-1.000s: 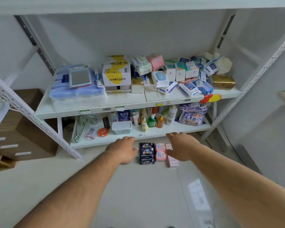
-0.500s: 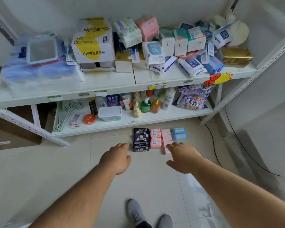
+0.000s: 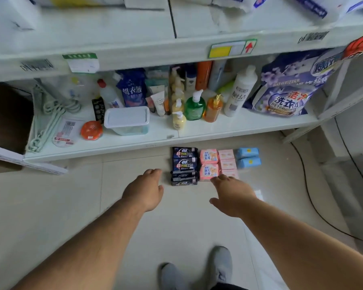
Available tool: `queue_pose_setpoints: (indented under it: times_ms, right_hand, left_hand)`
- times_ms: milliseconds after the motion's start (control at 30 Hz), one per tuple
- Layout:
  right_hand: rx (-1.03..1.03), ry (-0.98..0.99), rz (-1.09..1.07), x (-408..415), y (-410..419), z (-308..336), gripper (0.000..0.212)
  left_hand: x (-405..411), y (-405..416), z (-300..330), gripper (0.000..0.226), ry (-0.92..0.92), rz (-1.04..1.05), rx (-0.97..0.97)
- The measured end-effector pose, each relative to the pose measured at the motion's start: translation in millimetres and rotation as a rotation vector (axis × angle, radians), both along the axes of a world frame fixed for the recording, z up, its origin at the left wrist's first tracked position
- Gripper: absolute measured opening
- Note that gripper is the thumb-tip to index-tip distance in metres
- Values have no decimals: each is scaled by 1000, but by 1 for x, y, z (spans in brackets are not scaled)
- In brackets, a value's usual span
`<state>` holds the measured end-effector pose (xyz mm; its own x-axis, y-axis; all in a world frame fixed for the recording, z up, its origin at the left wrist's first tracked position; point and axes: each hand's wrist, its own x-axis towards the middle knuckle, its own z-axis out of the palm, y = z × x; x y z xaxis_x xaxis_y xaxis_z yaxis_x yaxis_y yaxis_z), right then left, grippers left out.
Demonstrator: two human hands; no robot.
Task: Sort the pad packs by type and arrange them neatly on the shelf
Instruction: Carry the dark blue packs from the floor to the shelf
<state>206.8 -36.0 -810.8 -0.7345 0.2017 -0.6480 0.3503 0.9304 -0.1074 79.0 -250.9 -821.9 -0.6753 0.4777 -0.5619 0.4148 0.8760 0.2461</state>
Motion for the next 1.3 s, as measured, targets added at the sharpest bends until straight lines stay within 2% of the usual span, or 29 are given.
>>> queue_pose_setpoints:
  times_ms: [367,500,633,900,1033,1100,1167,1300]
  right_hand:
    - [-23,183,52,-61,28,-311,47]
    - [-2,242,103,-74,33,-382,40]
    - [63,267,156,-80,32,-419,33]
    - [140,261,203,-80,25,-436,31]
    - [99,292,252,-76,25,-424,31]
    - [67,293,287,-71,25,-402,33]
    - [33,273,286,-63,25,-367,31]
    - [-27,194,254,-46,19,-260,19]
  left_hand:
    - [-53,49,-306,52,3,14,89]
    - [-70,58,-373,50,36,23,126]
    - [-83,64,-410,50,27,42,152]
    - [-86,73,-440,37,-34,48,152]
    - [-79,69,-430,19,2,62,177]
    - [-76,58,-406,9,37,57,160]
    - [-73,44,-368,8,52,62,142]
    - [-61,19,-257,11,71,82,150]
